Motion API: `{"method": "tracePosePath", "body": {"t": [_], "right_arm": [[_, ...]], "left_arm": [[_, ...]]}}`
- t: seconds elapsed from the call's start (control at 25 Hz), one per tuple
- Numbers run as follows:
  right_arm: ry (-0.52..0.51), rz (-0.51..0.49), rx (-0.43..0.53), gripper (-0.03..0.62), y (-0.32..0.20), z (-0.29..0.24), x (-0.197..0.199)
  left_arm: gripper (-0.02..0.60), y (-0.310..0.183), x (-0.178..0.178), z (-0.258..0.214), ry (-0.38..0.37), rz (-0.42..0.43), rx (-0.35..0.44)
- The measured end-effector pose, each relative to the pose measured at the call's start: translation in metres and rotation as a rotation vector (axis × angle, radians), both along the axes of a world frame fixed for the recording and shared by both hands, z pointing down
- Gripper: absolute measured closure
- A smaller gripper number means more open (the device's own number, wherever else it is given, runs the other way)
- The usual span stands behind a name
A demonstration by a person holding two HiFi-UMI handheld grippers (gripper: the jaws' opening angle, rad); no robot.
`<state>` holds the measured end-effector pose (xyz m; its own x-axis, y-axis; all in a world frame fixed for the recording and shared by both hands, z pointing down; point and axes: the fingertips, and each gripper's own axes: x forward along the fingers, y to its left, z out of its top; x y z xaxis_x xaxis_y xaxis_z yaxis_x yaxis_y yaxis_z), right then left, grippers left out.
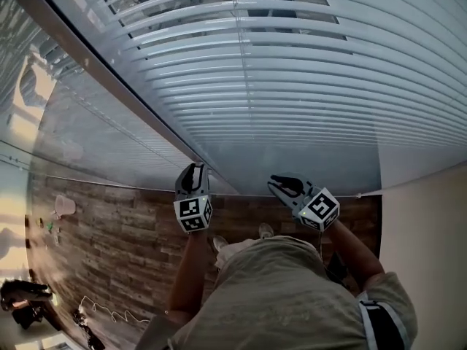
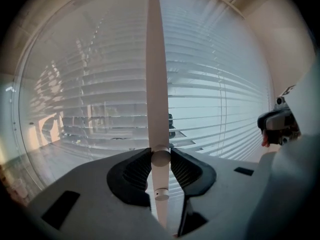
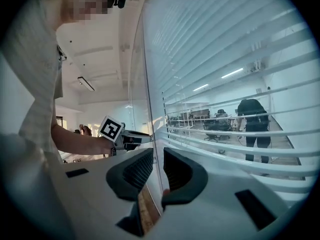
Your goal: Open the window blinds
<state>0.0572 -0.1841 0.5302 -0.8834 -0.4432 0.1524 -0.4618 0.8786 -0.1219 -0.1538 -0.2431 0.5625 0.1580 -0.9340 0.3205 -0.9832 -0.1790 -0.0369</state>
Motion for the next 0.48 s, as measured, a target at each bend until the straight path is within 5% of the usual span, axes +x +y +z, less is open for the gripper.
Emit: {"method": "tracePosePath", "body": {"t": [0.48], "right_arm": [[-0.02, 0.029, -0.018, 0.53, 0.01, 0.018, 0.013]], "left_arm": [[0.448, 0.002, -0.001, 0.01, 0.343, -0.055, -0.031]]}}
